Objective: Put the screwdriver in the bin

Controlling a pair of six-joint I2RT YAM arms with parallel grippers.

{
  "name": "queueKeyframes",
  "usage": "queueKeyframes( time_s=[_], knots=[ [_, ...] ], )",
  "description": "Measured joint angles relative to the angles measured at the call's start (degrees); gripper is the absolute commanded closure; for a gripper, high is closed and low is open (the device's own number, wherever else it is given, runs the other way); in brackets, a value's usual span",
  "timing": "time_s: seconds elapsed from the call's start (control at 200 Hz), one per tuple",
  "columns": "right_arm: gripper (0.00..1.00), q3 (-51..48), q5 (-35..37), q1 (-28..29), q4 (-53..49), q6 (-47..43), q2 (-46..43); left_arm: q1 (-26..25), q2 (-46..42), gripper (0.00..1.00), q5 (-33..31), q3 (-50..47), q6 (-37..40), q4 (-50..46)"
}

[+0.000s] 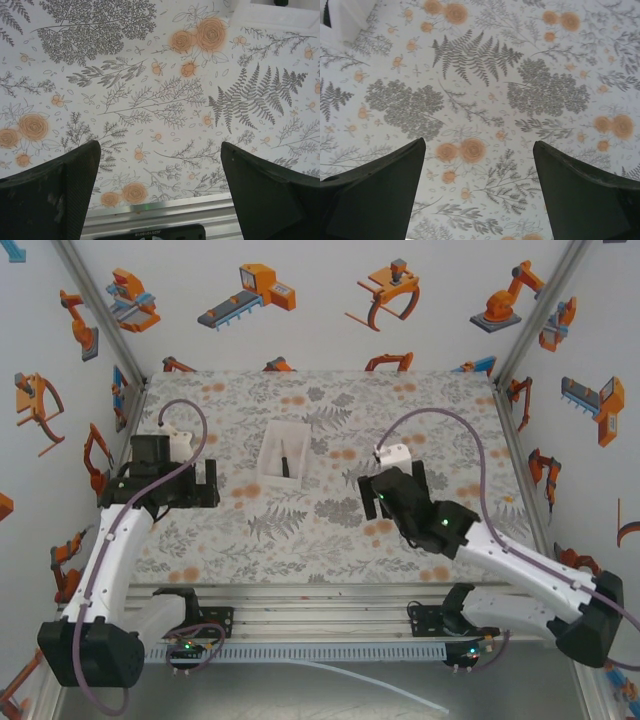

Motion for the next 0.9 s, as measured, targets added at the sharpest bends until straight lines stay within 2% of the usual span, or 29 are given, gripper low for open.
queueKeyframes(
  time_s=[0.155,0.35,0.491,0.571,0.661,0.901],
  knots=[
    [0.15,-7.34,4.22,-3.04,1.88,-2.10,-10.86,1.53,1.64,0.03,-1.70,-3.23,-2.08,7.76],
    [0.14,-14.36,6.47,-14.01,4.20,-3.17,-19.82,3.41,0.44,0.03,-3.69,-12.92,-4.28,23.76],
    [0.01,-21.70,4.72,-23.23,12.76,-5.79,-21.11,3.41,-0.39,0.03,-5.03,-18.75,-4.28,33.27],
    [0.01,-27.43,4.00,-26.69,21.49,-7.85,-19.69,3.50,-0.44,0.03,-5.22,-21.20,-4.22,38.47],
    [0.01,-31.93,2.08,-31.56,30.88,-9.29,-14.25,3.78,-0.35,0.03,-5.38,-24.37,-3.76,44.28],
    [0.01,-30.82,-6.71,-41.92,47.12,-13.46,2.91,4.22,6.27,0.03,-7.43,-29.90,-3.65,58.73]
  ],
)
